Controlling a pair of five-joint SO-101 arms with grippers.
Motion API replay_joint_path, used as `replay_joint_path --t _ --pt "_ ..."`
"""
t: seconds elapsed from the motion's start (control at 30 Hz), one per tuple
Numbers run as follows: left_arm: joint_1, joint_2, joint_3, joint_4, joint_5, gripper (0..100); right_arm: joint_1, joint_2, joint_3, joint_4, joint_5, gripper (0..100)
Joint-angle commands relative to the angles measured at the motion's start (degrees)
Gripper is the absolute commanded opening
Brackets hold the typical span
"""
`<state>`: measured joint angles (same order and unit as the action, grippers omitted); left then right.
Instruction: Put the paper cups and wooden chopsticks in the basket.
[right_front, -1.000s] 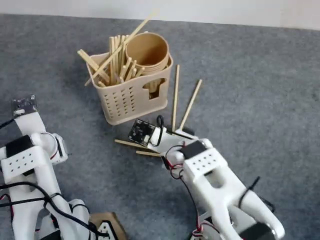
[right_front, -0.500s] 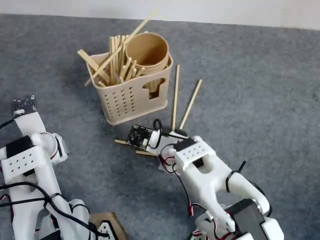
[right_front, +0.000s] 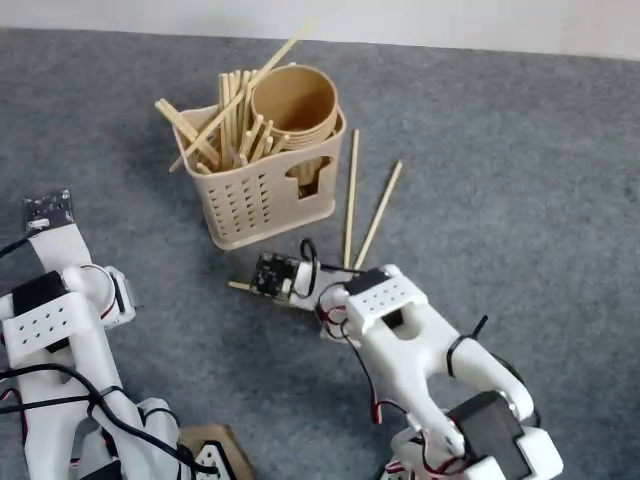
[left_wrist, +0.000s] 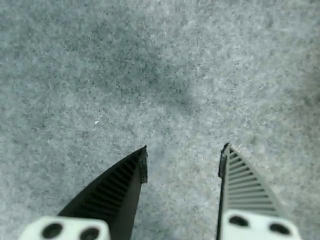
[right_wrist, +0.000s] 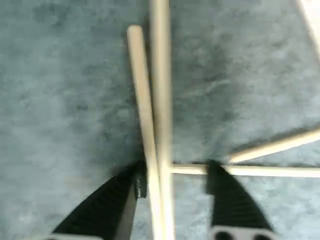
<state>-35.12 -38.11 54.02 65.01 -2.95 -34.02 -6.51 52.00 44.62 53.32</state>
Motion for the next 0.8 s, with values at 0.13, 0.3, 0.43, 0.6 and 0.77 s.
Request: replay_joint_path --t 0.13,0.3,0.43,0.6,0.77 --pt "-0.04 -1.71 -0.22 -0.44 -0.44 25 0.48 1.71 -3.65 0.66 1.32 7.0" --pt "-0.04 -1.71 -0.22 -0.44 -0.44 25 0.48 -7.34 -5.93 4.53 -4.92 6.7" --pt "-0.04 -1.71 -0.22 -0.53 -0.35 25 0.57 -17.1 -12.26 11.3 -10.73 2.4" --pt "-0.04 -1.71 -0.22 -0.53 -0.35 25 0.57 -25.71 -20.88 12.79 -18.37 1.9" --pt "-0.13 -1.71 -0.22 -0.53 -0.35 25 0.48 -27.38 -24.57 17.54 -18.37 2.9"
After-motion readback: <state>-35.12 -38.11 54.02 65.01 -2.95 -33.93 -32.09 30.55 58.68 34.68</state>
